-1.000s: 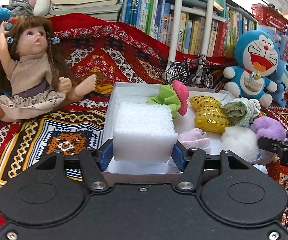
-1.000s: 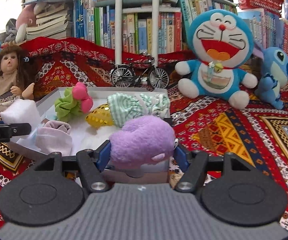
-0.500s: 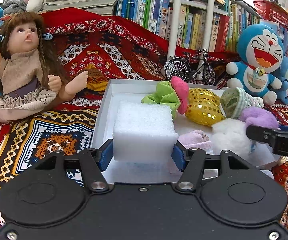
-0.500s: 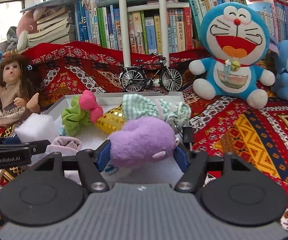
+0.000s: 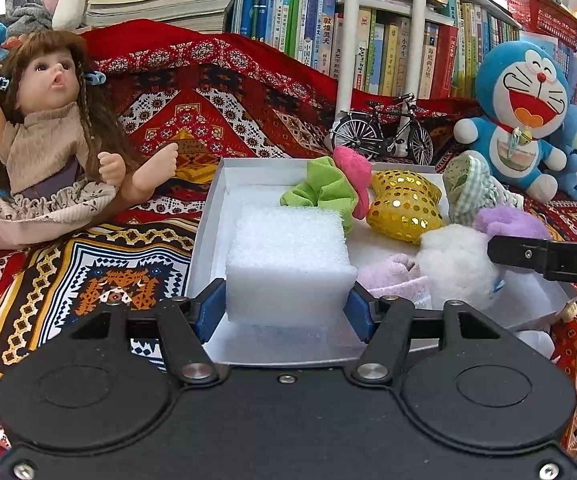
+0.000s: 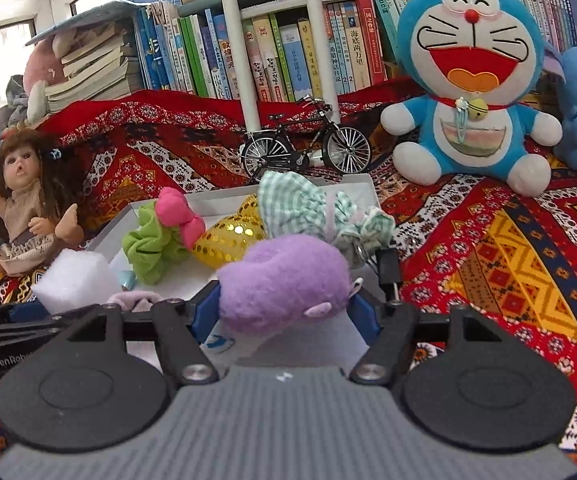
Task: Organize soft objects
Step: 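Carry the foam block and purple plush over the tray, then lower the foam block and purple plush into the tray and open both tools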
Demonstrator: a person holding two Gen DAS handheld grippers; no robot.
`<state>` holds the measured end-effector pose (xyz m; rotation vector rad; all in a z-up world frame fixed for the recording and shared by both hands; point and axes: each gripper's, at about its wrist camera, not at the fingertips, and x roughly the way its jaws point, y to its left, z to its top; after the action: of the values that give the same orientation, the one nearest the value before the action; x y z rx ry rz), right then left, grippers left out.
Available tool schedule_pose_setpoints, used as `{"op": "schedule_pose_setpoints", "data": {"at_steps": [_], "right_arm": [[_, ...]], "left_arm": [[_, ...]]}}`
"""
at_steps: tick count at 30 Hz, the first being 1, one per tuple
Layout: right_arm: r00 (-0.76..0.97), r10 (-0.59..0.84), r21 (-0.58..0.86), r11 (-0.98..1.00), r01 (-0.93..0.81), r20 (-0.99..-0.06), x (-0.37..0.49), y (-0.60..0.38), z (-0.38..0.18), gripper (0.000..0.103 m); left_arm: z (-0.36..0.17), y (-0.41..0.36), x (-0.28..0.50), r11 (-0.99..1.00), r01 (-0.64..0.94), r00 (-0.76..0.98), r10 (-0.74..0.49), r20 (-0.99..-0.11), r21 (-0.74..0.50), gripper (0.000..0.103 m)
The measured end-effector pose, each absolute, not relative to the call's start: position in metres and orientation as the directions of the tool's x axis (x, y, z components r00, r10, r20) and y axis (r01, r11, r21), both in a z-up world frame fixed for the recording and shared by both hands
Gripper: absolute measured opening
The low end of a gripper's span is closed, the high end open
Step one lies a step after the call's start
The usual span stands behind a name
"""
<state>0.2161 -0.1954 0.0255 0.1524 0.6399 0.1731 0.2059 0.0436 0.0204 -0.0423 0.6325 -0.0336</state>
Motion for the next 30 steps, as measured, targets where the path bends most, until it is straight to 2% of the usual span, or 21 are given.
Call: {"op": "schedule_pose_setpoints", "data": {"at_steps": [6,10,16,30], "right_arm": [[0.799,0.215,0.206,0.972,-0.117,-0.561,0.202,-0.2,0.034,0.091],[0.813,0.217,0.197,0.972,-0.129,-0.54,0.189,-0.2,0.039,0.095],[0.828,0.22,0.177,0.973,-0.149,-0.516,0.17,-0.2,0.044,0.098],[0.843,0.206,0.086,0.978,-0.188,-0.498,0.136,-0.198,0.037,0.101]], "left_arm": [[0.024,0.045,0.195,0.997,0.034,0.799,-0.067,-0.598,-0.066,0.076],[0.027,0.045,0.182,0.996,0.057,0.803,-0.086,-0.589,-0.068,0.08],[0.034,0.041,0.163,0.994,0.085,0.815,-0.111,-0.568,-0.072,0.084],[0.036,0.032,0.122,0.984,0.14,0.809,-0.178,-0.56,-0.111,0.085]]}}
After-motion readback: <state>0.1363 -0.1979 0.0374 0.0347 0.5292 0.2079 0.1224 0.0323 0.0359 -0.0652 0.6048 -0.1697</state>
